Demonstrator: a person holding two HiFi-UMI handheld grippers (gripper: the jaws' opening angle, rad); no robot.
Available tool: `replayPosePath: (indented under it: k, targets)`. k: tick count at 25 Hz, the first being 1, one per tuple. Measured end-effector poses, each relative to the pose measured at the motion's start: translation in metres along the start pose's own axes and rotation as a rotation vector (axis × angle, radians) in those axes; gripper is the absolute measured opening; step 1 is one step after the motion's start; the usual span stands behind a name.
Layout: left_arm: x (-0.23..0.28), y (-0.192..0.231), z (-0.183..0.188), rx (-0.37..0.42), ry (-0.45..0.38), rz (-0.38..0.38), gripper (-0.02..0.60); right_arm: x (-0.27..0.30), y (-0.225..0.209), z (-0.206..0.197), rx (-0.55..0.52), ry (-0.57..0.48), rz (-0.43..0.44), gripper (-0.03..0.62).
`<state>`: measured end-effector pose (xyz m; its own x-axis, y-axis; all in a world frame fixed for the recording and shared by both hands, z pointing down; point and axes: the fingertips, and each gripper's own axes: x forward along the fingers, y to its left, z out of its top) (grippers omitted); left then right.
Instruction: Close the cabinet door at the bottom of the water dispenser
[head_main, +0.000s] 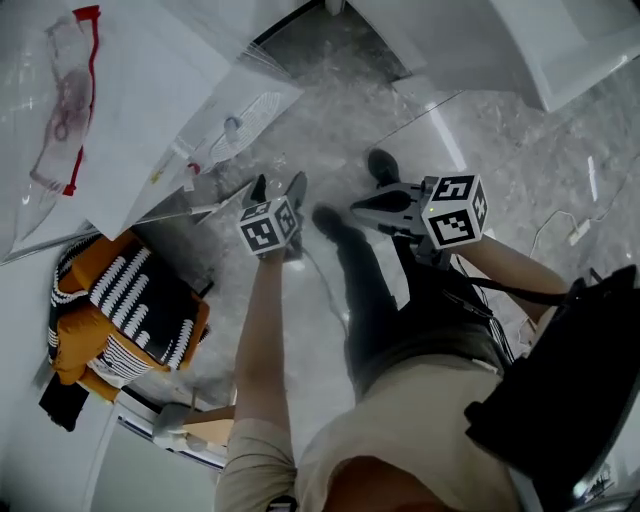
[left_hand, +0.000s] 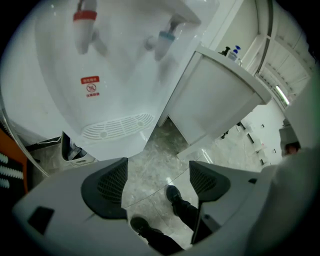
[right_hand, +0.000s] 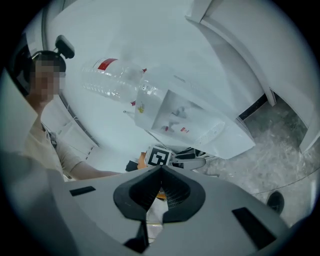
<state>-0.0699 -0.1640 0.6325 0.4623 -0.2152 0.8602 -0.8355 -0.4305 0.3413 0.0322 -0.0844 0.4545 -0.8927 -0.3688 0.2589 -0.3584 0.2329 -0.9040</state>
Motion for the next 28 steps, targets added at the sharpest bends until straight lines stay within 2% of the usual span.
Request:
replayPosePath:
  k: [5, 10, 12, 14, 18, 22, 23, 25, 28]
  targets:
    - [-0.05, -0.005, 0.011, -0.049, -0.053, -0.013, 0.357, 0.018, 0.034, 0.0, 0.071, 0.074, 0.094, 0.014]
    - [-0.091, -0.044, -0.015, -0.125, -0.041, -0.094, 0.357, 0.013, 0.051, -0.008, 0.144, 0.109, 0.066, 0.014]
    - [-0.106, -0.059, -0.024, -0.128, -0.032, -0.114, 0.357, 0.009, 0.057, -0.006, 0.184, 0.105, 0.055, 0.014]
    - [-0.122, -0.065, -0.026, -0.127, -0.043, -0.116, 0.357, 0.009, 0.066, -0.003, 0.179, 0.115, 0.055, 0.014]
    - [-0.153, -0.069, -0.001, -0.144, -0.119, -0.11, 0.356, 0.013, 0.095, 0.016, 0.131, 0.128, 0.077, 0.014]
    - [-0.189, -0.081, 0.037, -0.121, -0.253, -0.14, 0.354, 0.012, 0.119, 0.036, 0.074, 0.098, 0.101, 0.014]
    - [-0.199, -0.085, 0.044, -0.105, -0.28, -0.143, 0.339, 0.008, 0.125, 0.039, 0.065, 0.071, 0.102, 0.014]
    - [-0.225, -0.086, 0.058, -0.057, -0.334, -0.114, -0.008, 0.005, 0.145, 0.047, 0.037, 0.009, 0.106, 0.014]
    - [-0.262, -0.085, 0.078, -0.022, -0.443, -0.1, -0.008, 0.012, 0.176, 0.071, -0.08, -0.04, 0.141, 0.014]
